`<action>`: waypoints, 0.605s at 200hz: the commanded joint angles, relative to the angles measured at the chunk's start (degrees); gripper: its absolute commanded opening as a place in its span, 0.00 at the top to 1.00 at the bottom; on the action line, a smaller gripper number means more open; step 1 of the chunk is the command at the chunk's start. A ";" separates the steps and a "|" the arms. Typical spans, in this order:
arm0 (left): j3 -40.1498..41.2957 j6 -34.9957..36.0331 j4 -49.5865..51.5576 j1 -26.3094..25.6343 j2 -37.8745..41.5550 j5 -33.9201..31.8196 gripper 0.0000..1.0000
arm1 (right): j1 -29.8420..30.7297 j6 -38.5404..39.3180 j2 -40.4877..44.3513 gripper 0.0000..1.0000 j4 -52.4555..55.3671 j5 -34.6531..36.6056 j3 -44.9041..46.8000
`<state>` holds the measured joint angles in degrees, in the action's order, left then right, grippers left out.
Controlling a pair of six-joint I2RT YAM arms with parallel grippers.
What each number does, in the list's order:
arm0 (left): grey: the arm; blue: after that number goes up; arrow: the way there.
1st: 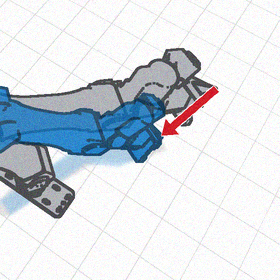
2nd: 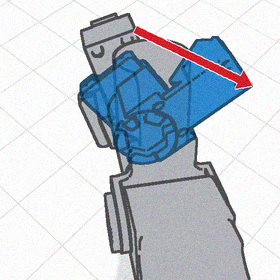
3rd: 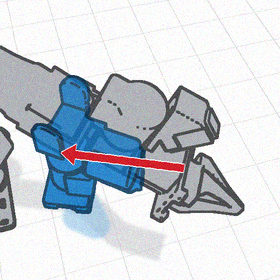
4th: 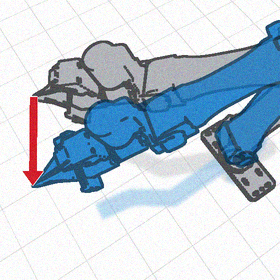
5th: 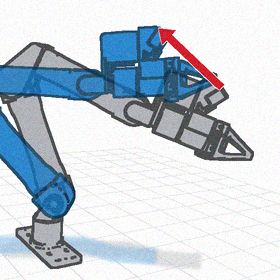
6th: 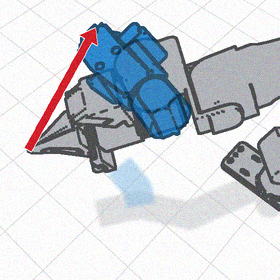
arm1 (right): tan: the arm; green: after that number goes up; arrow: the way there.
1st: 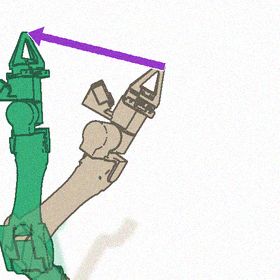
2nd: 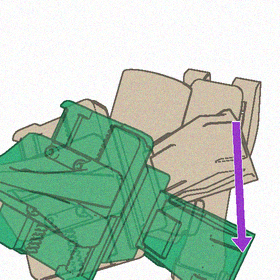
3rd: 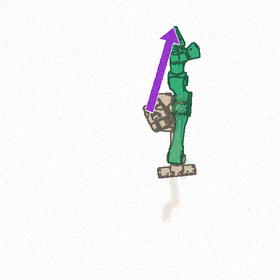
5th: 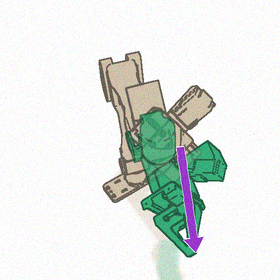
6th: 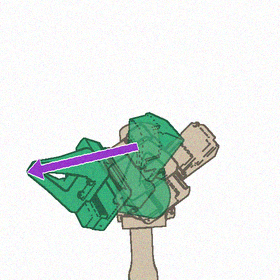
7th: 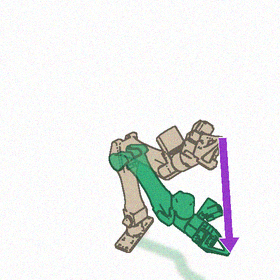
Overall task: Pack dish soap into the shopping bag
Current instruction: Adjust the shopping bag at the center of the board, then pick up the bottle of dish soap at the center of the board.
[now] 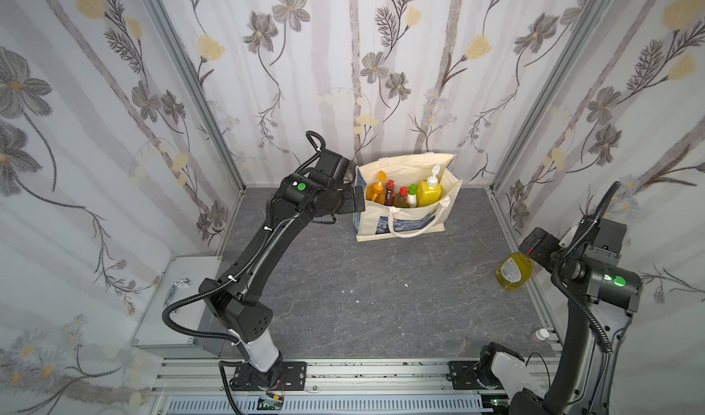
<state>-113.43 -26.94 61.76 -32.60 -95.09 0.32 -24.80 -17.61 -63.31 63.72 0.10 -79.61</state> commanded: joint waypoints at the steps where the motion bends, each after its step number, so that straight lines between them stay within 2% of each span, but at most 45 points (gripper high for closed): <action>1: 4.40 -1.06 -3.43 0.84 4.28 2.62 0.00 | -1.86 2.67 -0.58 0.00 -1.81 -0.52 -0.28; 27: 12.04 -0.97 -5.09 2.42 10.50 4.23 0.00 | -2.33 6.02 1.34 0.00 -7.72 0.09 1.33; 52: 19.65 -0.76 -6.33 3.90 16.72 5.04 0.00 | -2.28 12.05 3.66 0.00 -13.73 2.13 6.71; 88: 28.50 1.19 -7.06 4.12 25.38 5.20 0.00 | -2.83 26.04 8.11 0.00 -23.54 7.36 17.92; 121: 34.21 3.05 -6.96 4.47 30.64 5.92 0.00 | -7.36 36.18 5.95 0.02 -24.66 -1.14 17.35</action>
<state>-81.78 -25.54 56.31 -28.34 -66.85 5.61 -29.87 7.14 -55.42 45.54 4.25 -61.54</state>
